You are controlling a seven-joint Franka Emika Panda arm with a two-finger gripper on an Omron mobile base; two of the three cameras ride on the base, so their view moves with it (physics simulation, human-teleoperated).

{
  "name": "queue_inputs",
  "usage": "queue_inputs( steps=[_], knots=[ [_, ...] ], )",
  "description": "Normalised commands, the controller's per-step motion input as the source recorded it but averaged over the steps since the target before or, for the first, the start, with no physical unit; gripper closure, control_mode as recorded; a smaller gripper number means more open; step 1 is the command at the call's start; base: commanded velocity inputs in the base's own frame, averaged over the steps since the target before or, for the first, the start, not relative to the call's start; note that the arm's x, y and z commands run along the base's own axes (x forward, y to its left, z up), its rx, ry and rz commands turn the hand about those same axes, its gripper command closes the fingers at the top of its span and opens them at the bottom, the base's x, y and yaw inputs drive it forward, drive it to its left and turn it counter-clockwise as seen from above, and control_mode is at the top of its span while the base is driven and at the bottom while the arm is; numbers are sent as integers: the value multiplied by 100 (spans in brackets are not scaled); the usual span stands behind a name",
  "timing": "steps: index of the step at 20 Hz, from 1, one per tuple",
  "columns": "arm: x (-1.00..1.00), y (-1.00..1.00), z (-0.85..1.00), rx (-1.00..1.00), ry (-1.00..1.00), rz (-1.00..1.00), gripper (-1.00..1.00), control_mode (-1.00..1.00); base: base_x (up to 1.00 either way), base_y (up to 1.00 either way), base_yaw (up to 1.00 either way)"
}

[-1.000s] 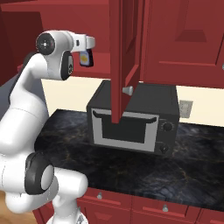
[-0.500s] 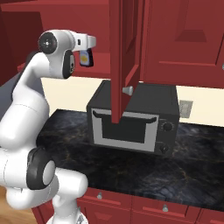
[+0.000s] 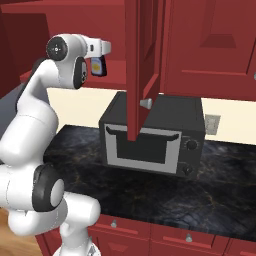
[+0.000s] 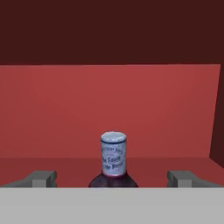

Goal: Take 2 condiments from the cabinet and move them on the counter near the stove.Make sure the condiments are lined up with each other, next to each other.

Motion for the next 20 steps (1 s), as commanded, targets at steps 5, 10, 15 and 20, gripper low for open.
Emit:
queue_inputs(
  steps=[5,10,15,20],
  knots=[
    [13,0,-3,0,0,0,-100,-100,0,0,0],
    [16,0,-1,0,0,0,-100,-100,0,0,0],
    [16,0,-1,0,0,0,-100,-100,0,0,0],
    [15,0,0,0,0,0,-100,-100,0,0,0]
  ],
)
